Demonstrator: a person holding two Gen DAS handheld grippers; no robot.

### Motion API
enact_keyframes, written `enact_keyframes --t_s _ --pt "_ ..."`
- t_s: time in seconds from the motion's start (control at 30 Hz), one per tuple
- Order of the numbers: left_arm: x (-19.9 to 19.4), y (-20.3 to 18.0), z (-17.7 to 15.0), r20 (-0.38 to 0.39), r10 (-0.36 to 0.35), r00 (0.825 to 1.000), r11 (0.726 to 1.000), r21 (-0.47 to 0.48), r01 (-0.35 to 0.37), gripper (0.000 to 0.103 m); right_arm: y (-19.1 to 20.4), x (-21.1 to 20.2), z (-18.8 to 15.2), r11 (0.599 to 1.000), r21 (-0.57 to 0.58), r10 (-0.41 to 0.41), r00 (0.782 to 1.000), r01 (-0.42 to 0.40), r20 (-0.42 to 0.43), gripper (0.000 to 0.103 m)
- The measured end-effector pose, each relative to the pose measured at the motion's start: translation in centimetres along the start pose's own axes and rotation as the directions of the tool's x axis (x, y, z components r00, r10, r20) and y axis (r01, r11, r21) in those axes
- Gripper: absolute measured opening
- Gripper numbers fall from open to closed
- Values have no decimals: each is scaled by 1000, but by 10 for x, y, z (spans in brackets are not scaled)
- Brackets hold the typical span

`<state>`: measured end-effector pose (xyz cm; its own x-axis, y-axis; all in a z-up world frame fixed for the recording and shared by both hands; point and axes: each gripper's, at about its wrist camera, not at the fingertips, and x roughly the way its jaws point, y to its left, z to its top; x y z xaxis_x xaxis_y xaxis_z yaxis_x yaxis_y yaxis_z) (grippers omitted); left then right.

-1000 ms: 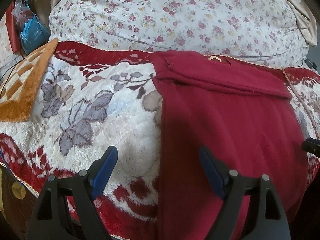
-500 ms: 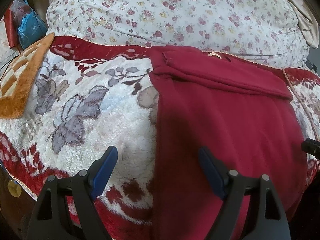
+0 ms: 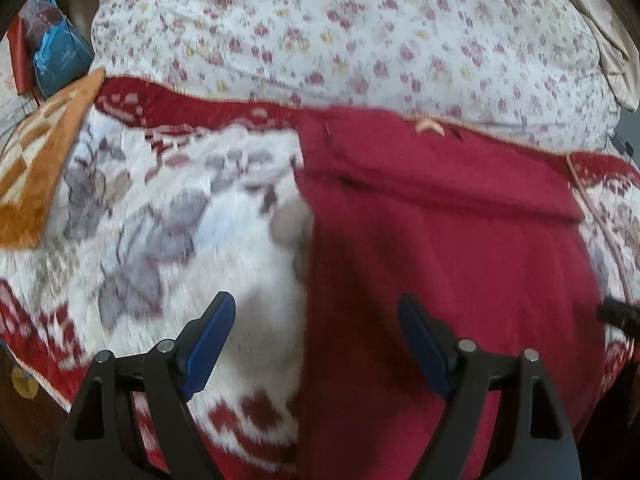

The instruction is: Fold small clothes

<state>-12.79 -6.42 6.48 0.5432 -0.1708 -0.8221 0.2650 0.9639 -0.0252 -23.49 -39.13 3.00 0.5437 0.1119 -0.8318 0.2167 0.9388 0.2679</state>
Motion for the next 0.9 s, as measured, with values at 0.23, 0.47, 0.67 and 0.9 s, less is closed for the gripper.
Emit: enact_keyframes --t_s 0.23,0.47,0.67,0.9 --pt "19 10 63 23 -40 999 997 -58 41 82 -5 5 -2 1000 16 10 1000 -10 -15 86" --pt "69 1 103 -46 -65 997 995 -73 62 70 -16 6 -2 998 61 29 999 -27 -23 86" --pt "102 -17 113 -129 -50 990 999 -11 49 14 -20 6 0 997 76 34 999 -33 -22 86" --pt "89 4 118 -81 -102 991 993 -60 97 10 -21 6 1 996 84 40 999 -38 -15 86"
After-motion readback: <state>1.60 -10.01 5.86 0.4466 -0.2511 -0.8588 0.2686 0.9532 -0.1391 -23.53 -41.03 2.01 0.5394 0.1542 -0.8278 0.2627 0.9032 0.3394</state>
